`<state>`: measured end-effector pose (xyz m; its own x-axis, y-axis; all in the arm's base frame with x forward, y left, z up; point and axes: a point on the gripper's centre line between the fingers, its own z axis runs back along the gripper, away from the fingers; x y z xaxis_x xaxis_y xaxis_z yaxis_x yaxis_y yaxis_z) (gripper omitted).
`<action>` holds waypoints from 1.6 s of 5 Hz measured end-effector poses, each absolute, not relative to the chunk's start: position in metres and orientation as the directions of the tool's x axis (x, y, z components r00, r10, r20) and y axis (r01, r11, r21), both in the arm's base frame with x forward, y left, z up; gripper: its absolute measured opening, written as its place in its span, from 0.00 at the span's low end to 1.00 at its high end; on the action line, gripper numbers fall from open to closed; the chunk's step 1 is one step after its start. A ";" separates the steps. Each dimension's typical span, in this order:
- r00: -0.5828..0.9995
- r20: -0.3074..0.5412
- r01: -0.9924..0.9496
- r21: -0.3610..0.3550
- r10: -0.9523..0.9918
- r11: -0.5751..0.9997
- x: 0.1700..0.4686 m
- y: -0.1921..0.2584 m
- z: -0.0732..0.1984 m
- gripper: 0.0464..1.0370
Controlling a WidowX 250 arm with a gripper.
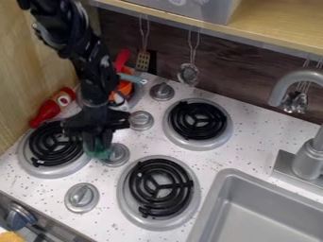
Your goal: Move something in the table
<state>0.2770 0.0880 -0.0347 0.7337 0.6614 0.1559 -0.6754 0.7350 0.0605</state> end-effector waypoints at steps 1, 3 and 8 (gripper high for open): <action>0.739 0.186 -0.666 0.058 0.647 0.744 0.277 0.095 -0.036 0.30; 0.762 0.179 -0.641 0.076 0.622 0.763 0.276 0.105 -0.038 0.92; 0.808 0.227 -0.578 0.124 0.544 0.807 0.311 0.108 0.012 0.96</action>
